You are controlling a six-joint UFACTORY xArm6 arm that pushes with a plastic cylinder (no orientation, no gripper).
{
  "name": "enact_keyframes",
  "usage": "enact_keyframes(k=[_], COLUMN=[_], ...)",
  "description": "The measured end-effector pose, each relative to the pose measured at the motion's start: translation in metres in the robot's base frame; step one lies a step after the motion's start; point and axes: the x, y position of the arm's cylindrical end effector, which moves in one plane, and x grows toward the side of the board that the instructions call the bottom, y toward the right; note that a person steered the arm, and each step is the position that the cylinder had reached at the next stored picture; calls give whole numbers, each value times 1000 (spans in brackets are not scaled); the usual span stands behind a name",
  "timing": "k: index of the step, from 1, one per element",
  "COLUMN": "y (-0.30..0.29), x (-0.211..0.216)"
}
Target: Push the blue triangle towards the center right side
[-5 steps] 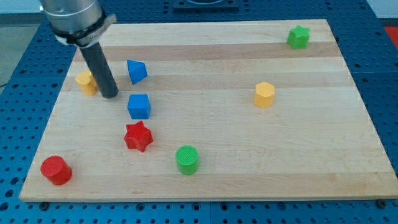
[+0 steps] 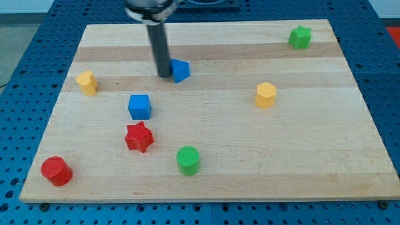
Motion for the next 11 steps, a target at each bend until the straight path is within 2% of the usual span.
enact_keyframes(k=[3,4,6,8,10,11], y=[173,198,171,175,196,230], x=[0,0,-7,-70,-28,23])
